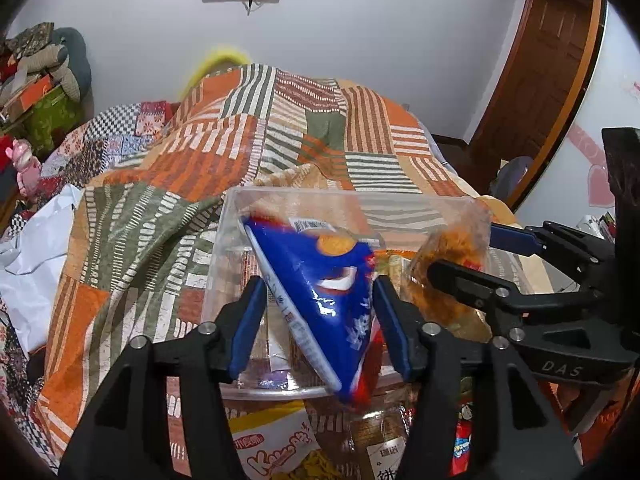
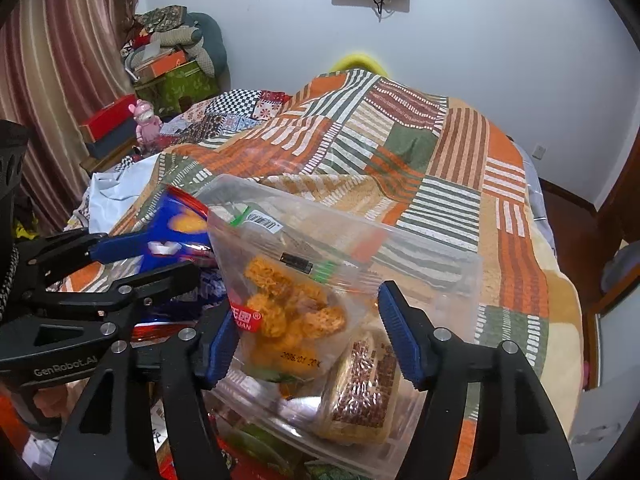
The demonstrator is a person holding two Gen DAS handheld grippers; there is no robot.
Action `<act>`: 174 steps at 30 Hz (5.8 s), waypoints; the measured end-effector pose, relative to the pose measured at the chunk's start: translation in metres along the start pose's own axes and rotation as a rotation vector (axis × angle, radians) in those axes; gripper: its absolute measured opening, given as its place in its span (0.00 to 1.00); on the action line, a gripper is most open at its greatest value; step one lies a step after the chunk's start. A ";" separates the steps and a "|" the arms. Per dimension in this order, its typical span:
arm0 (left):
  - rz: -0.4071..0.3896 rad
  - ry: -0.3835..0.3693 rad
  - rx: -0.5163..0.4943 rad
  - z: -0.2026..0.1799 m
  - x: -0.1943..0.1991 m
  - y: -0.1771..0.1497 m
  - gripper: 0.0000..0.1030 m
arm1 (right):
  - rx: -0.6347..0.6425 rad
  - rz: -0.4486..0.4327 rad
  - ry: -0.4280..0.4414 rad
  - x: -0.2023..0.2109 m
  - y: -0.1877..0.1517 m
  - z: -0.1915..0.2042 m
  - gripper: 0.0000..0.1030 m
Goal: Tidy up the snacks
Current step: 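Lower both bags into the clear box and open both grippers, then grasp the red snack bag with the right gripper, then grasp the yellow-white Kaoru bag with the left gripper while the right carries the red bag into the box, then open both grippers over the box and withdraw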
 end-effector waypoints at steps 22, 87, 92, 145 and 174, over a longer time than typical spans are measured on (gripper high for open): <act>-0.084 0.076 -0.020 0.001 0.085 -0.020 0.78 | -0.033 -0.126 -0.012 0.075 -0.017 0.004 0.83; 0.059 0.094 0.006 0.011 0.051 -0.114 0.38 | -0.216 -0.162 0.127 0.101 -0.083 0.002 0.11; 0.007 0.076 -0.007 0.004 0.075 -0.101 0.38 | -0.208 -0.207 0.123 0.116 -0.073 0.002 0.10; 0.005 0.079 -0.002 0.021 -0.026 -0.001 0.39 | -0.110 -0.178 -0.028 0.035 -0.001 -0.050 0.10; -0.091 0.064 -0.043 -0.015 0.066 -0.016 0.78 | -0.175 -0.222 -0.023 0.095 -0.027 -0.038 0.79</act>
Point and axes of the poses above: each gripper's, at about its wrist camera, not at the fingertips, and x roughly against the way its jaws point, z to its left, y to its top, the point moved 4 cm from there along -x, roughly the way its jaws point, and after that the axes turned 2 degrees about -x, right-handed, at the moved point
